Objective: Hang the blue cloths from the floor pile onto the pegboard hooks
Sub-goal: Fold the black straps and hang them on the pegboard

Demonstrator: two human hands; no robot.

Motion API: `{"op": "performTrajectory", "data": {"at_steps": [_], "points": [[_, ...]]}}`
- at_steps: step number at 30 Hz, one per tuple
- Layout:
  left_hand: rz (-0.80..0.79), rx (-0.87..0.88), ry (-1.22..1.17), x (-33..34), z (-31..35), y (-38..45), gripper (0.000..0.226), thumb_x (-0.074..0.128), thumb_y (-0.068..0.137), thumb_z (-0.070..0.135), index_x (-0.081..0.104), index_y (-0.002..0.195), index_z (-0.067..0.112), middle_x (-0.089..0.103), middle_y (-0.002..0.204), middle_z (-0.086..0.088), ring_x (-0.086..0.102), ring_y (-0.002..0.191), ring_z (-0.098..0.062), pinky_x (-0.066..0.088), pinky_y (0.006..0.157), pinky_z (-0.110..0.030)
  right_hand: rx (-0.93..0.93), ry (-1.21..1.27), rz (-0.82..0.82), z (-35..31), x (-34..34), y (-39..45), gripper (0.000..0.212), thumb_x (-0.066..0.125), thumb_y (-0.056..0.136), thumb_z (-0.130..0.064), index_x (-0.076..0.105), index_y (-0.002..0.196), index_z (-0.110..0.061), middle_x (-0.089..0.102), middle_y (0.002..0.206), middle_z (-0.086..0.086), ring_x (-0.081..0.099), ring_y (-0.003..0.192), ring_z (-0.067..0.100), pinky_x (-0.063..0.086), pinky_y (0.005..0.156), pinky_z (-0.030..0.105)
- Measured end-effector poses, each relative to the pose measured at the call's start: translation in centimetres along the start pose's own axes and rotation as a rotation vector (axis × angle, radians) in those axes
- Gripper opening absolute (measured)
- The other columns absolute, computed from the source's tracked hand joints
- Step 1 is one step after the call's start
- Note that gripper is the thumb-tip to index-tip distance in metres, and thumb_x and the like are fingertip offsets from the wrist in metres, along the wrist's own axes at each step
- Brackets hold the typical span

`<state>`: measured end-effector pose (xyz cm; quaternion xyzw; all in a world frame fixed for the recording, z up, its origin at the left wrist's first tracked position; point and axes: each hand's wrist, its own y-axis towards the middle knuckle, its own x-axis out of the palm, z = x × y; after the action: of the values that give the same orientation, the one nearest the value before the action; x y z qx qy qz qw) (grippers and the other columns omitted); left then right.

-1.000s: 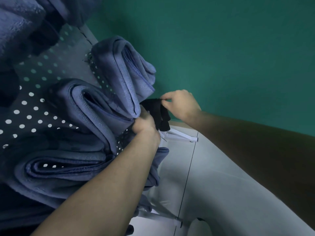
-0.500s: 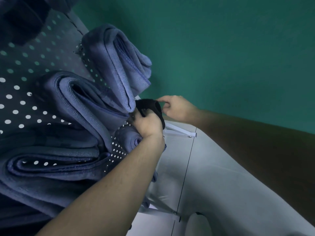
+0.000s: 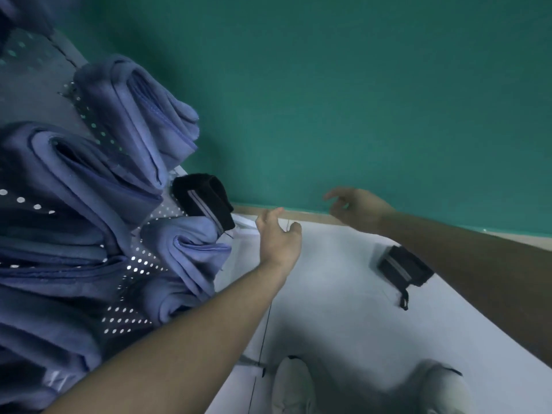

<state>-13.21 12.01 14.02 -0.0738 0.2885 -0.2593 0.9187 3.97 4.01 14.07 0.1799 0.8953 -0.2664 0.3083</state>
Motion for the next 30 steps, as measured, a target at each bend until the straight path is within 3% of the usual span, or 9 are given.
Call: {"op": "performTrajectory", "data": {"at_steps": [2,5,10,15,21,23,26,28,30], "points": [[-0.071,0.000,0.023,1.8,-0.3,-0.3,0.043,0.053,0.100,0.020,0.044,0.142,0.018,0.028,0.150,0.004,0.046,0.125,-0.014,0.039,0.096,-0.021,0.060,-0.006,0.016,3.1,-1.3,-1.7,0.032,0.049,0.098,-0.022,0.060,0.125,-0.034,0.067,0.103,-0.004,0.064,0.085,0.020,0.052,0.077,0.030],[-0.162,-0.051,0.055,5.1,-1.1,-0.2,0.042,0.053,0.100,0.025,0.045,0.141,0.021,0.030,0.150,0.006,0.049,0.110,-0.013,0.038,0.087,-0.022,0.146,-0.017,0.055,7.9,-2.5,-3.8,0.033,0.049,0.098,-0.020,0.058,0.127,-0.032,0.065,0.107,-0.003,0.055,0.068,0.009,0.044,0.067,0.025],[-0.328,-0.111,0.093,10.8,-2.6,0.1,0.044,0.055,0.099,0.031,0.045,0.141,0.024,0.036,0.149,0.004,0.048,0.106,-0.014,0.036,0.084,-0.023,0.303,0.035,0.074,15.7,-2.0,-5.6,0.028,0.053,0.097,-0.022,0.059,0.123,-0.031,0.064,0.099,-0.009,0.062,0.095,0.022,0.045,0.075,0.029],[-0.446,-0.101,0.178,16.3,-4.9,1.2,0.051,0.058,0.097,0.027,0.043,0.145,0.021,0.041,0.150,0.002,0.048,0.128,-0.020,0.036,0.090,-0.022,0.416,0.098,0.077,21.2,0.2,-5.2,0.026,0.053,0.096,-0.018,0.059,0.118,-0.030,0.065,0.113,-0.002,0.059,0.096,0.021,0.042,0.076,0.027],[-0.532,-0.173,0.188,21.2,-8.9,2.7,0.051,0.062,0.093,0.025,0.047,0.141,0.019,0.049,0.145,0.000,0.054,0.119,-0.021,0.049,0.094,-0.032,0.513,0.139,-0.024,25.9,4.5,-2.6,0.046,0.063,0.093,-0.019,0.053,0.138,-0.024,0.059,0.134,0.000,0.057,0.114,0.021,0.042,0.091,0.026],[-0.557,-0.219,0.163,22.3,-10.0,3.0,0.050,0.064,0.092,0.026,0.048,0.139,0.018,0.051,0.141,-0.001,0.054,0.120,-0.024,0.051,0.099,-0.040,0.519,0.139,-0.003,26.8,5.8,-1.8,0.056,0.068,0.091,-0.024,0.049,0.144,-0.024,0.058,0.137,0.000,0.057,0.118,0.023,0.044,0.099,0.029],[-0.594,-0.283,0.115,23.4,-11.5,3.2,0.047,0.068,0.091,0.024,0.048,0.134,0.017,0.054,0.127,-0.001,0.057,0.113,-0.025,0.049,0.093,-0.039,0.509,0.081,0.086,27.5,7.7,-0.6,0.063,0.071,0.087,-0.029,0.046,0.145,-0.024,0.061,0.131,0.002,0.058,0.117,0.027,0.048,0.099,0.036],[-0.610,-0.315,0.098,23.7,-12.3,3.2,0.038,0.069,0.090,0.023,0.049,0.122,0.021,0.055,0.118,-0.001,0.056,0.105,-0.024,0.049,0.086,-0.038,0.539,0.017,0.105,27.7,8.6,-0.1,0.056,0.071,0.085,-0.034,0.051,0.137,-0.028,0.063,0.120,0.000,0.059,0.112,0.028,0.050,0.096,0.039],[-0.625,-0.331,0.090,23.5,-12.7,3.0,0.041,0.072,0.085,0.027,0.049,0.118,0.023,0.056,0.115,-0.001,0.058,0.103,-0.025,0.052,0.090,-0.043,0.554,-0.043,0.079,27.5,9.3,-0.1,0.028,0.067,0.087,-0.036,0.057,0.112,-0.032,0.063,0.106,-0.004,0.059,0.104,0.027,0.049,0.089,0.037]]}}
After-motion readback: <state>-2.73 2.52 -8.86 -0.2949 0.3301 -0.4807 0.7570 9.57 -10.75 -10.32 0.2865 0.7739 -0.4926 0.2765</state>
